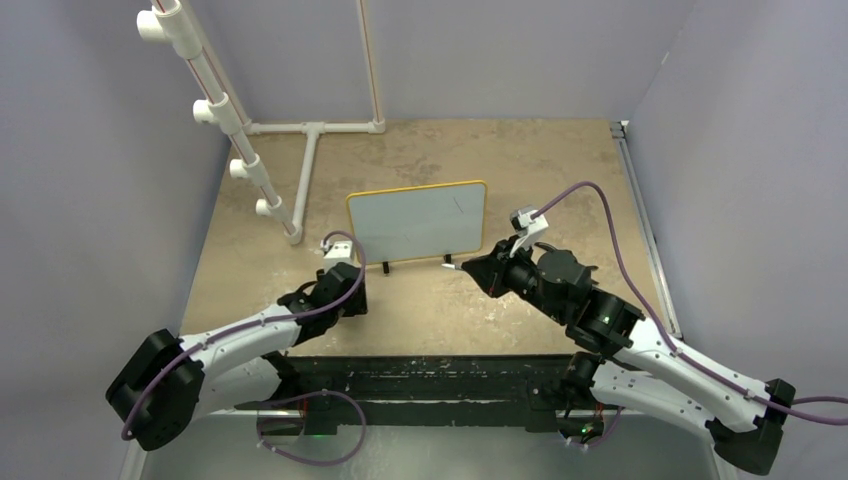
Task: Write a sentence on the whiteboard
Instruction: Place the pen cap at the center of the board, then move the whiteboard to the center of the board.
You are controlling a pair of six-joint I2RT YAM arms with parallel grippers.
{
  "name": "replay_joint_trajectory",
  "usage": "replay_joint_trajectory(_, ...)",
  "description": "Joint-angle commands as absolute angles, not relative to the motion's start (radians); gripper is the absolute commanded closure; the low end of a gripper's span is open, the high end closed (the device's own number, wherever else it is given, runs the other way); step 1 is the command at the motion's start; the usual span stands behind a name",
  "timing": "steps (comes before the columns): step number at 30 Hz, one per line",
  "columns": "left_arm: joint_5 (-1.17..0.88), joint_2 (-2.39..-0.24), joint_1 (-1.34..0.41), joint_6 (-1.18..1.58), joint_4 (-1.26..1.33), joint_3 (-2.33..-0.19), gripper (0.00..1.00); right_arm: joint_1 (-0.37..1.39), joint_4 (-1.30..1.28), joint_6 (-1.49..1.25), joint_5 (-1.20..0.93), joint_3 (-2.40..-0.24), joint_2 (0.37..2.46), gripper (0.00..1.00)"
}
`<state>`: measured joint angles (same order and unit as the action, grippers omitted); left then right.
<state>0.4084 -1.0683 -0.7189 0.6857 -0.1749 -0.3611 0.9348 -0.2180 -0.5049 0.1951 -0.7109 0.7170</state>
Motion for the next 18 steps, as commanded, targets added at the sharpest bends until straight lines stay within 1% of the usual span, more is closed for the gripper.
replay_joint_trajectory(1, 0.399, -1.026, -0.712, 0.626, -0.192, -0.432, 0.46, 0.933, -0.176, -0.511, 0.228, -0.704, 0.694, 1.0)
replay_joint_trajectory(5, 0.304, -1.015, -0.713, 0.598, -0.092, -0.454, 0.42, 0.933, -0.167, -0.511, 0.232, -0.7, 0.694, 1.0)
replay_joint_trajectory(8, 0.259, -1.07, -0.713, 0.604, 0.033, -0.465, 0.41, 0.933, -0.155, -0.514, 0.231, -0.699, 0.697, 1.0)
replay_joint_trajectory(12, 0.245, -1.191, -0.713, 0.607, 0.143, -0.481, 0.41, 0.933, -0.142, -0.518, 0.224, -0.701, 0.703, 1.0)
replay_joint_trajectory(18, 0.255, -1.284, -0.713, 0.597, 0.284, -0.474, 0.41, 0.933, -0.14, -0.523, 0.227, -0.703, 0.701, 1.0)
